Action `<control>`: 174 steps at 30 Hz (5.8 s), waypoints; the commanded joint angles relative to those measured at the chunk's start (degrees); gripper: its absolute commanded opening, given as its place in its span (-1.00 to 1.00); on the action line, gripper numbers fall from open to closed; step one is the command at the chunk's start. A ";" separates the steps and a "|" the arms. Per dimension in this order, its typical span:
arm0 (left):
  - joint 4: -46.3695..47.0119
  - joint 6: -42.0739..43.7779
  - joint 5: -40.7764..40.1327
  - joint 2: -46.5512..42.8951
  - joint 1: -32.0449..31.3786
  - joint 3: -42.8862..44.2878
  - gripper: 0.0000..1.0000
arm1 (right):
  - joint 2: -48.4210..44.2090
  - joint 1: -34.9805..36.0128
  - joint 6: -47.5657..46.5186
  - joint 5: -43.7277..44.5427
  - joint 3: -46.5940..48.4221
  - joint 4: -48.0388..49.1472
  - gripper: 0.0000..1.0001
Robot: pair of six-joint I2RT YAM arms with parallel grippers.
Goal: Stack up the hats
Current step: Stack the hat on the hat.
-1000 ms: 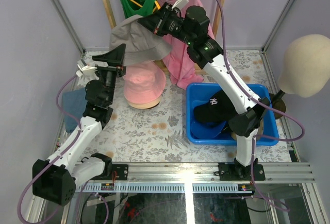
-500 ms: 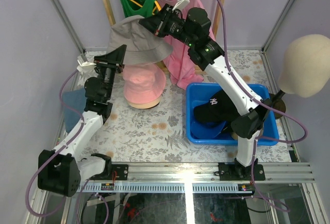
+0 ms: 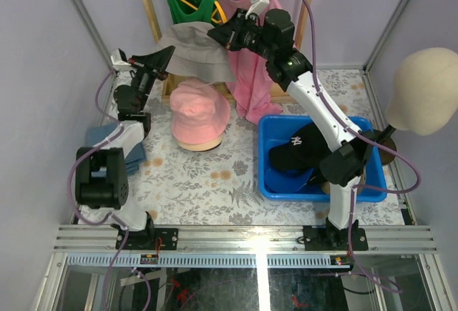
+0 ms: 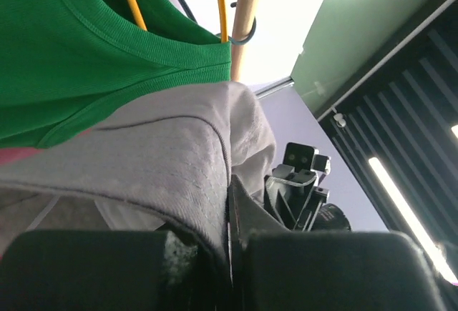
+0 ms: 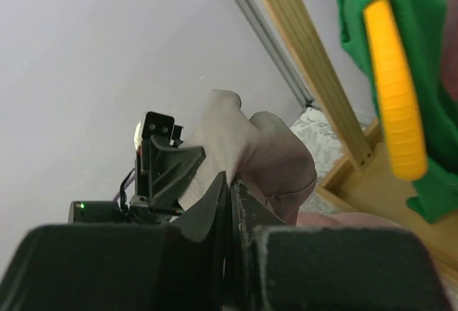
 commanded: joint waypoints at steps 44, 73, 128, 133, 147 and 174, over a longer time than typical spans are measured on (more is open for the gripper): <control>24.25 -20.51 15.81 4.82 2.43 -9.65 -1.00 | -5.41 -1.34 -2.81 -6.57 -22.06 13.88 -0.92; 24.84 -13.33 18.96 -3.85 7.22 -31.47 -0.97 | -2.86 -0.52 -1.33 -12.53 -21.56 9.01 -0.08; 24.14 -10.77 19.11 -1.13 14.63 -43.21 0.79 | -6.05 -6.28 5.38 -5.72 -35.77 13.45 0.29; 19.00 -8.50 16.54 -4.22 17.22 -43.21 0.78 | -5.81 -7.12 7.85 -7.24 -37.48 15.84 0.29; 24.59 -11.15 16.42 5.06 17.74 -35.41 0.76 | -3.15 -7.56 10.55 -9.12 -37.85 18.60 0.30; 25.30 -9.99 16.63 14.67 16.71 -26.71 0.36 | 5.79 -8.15 19.92 -14.02 -36.47 28.58 0.31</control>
